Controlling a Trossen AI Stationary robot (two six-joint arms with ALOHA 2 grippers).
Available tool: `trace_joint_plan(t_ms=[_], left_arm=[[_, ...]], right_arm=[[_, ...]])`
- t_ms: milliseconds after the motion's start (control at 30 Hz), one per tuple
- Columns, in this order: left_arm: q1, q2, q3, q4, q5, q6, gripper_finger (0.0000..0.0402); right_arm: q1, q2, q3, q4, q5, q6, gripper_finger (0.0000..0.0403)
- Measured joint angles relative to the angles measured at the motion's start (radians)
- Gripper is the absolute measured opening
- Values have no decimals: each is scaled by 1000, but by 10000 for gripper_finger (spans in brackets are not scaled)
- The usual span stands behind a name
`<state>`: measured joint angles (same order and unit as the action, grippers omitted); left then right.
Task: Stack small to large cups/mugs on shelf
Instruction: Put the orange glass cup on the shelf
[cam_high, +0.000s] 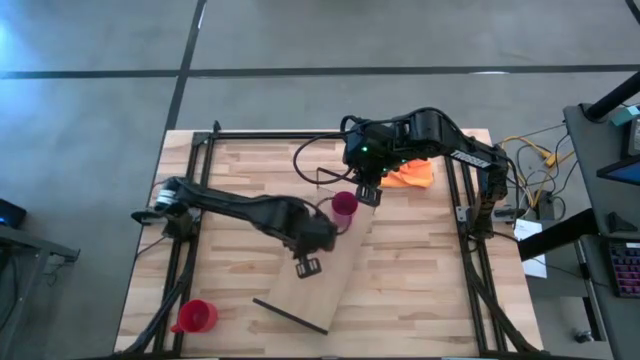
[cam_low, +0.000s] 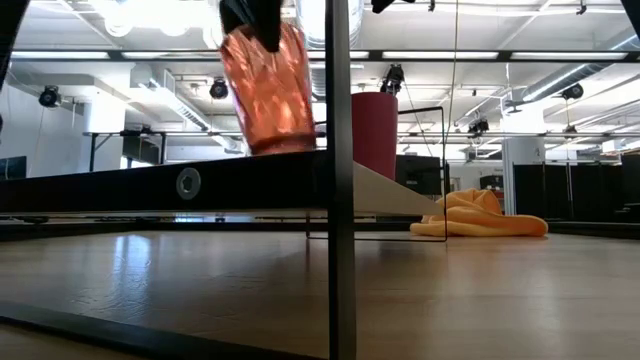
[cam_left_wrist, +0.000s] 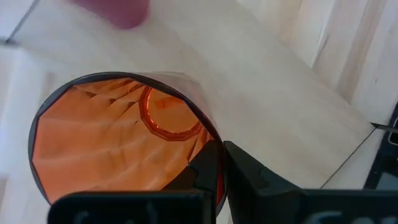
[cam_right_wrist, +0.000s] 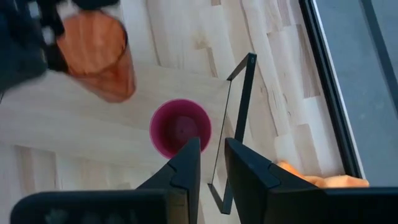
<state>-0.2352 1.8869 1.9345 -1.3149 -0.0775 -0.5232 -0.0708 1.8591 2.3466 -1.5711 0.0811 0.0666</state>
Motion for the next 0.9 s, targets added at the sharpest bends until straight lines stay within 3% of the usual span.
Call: trace_joint_plan(t_ms=[367,667,900], left_arm=[[0,100,11,45,78,49,0],[2,104,9,177,106,82,1],[3,104,-2,174,106,113,48]], right_arm=[[0,0,0,0,0,1,68],[0,0,0,0,0,1,68],[0,0,0,0,0,3,68]])
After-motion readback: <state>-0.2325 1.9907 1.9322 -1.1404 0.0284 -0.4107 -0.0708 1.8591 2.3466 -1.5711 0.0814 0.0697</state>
